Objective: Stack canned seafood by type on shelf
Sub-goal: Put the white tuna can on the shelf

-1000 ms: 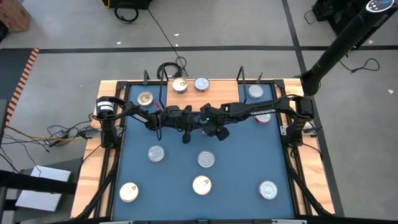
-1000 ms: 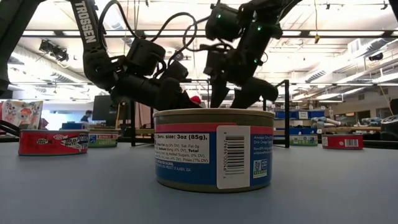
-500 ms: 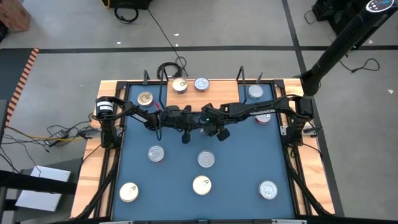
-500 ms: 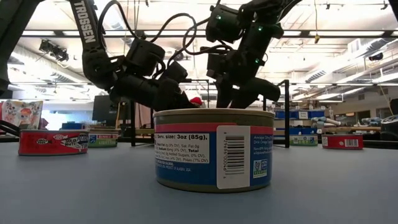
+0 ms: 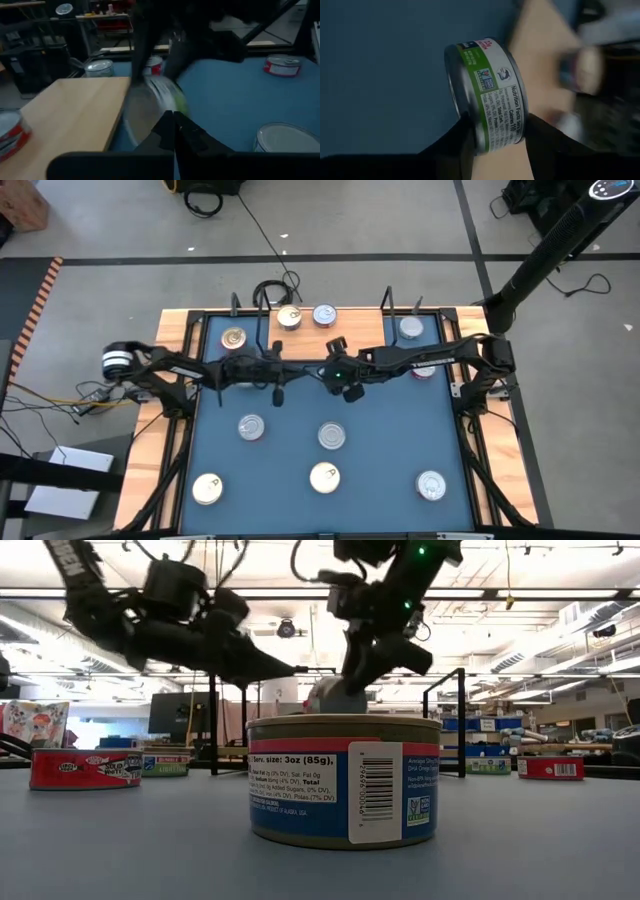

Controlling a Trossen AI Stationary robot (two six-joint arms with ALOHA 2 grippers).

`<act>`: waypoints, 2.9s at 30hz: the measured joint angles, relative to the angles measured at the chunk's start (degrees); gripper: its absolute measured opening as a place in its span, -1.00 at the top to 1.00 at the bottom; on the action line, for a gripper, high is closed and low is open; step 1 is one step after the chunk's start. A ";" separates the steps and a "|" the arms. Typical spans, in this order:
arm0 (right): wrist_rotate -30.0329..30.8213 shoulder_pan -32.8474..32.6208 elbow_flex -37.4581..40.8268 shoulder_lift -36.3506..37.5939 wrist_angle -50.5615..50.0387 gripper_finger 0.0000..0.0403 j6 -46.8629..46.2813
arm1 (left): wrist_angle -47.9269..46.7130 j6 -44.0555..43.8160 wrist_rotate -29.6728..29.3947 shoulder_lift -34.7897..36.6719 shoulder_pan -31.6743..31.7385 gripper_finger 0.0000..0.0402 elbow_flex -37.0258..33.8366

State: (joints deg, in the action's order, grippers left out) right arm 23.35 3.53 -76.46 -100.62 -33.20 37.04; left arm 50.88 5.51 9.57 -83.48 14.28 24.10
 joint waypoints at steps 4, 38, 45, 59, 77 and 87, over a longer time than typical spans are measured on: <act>11.51 1.81 -1.19 0.18 0.24 0.29 0.03 | 0.04 0.03 -1.53 3.98 0.25 1.00 -2.70; 18.54 23.82 12.99 -0.56 20.61 0.26 6.91 | 0.30 -1.19 -2.01 5.74 0.72 1.00 -3.50; 18.08 23.28 13.02 -0.56 19.01 0.07 6.88 | 0.30 -1.23 -2.01 5.74 0.72 1.00 -3.50; 17.84 21.31 11.68 -0.56 11.10 -0.28 0.47 | 0.28 -1.25 -2.01 5.72 0.72 1.00 -3.50; 15.98 16.58 3.67 -0.50 0.97 -0.22 -6.82 | 0.10 -1.60 -0.80 5.70 0.72 1.00 -3.50; 11.73 9.41 -4.33 -0.22 -1.05 0.14 -13.58 | 0.10 -2.65 1.61 5.70 0.72 1.00 -3.50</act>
State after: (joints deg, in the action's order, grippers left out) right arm 35.09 12.94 -80.79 -100.85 -34.24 23.46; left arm 50.98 2.85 11.17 -77.78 15.00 20.60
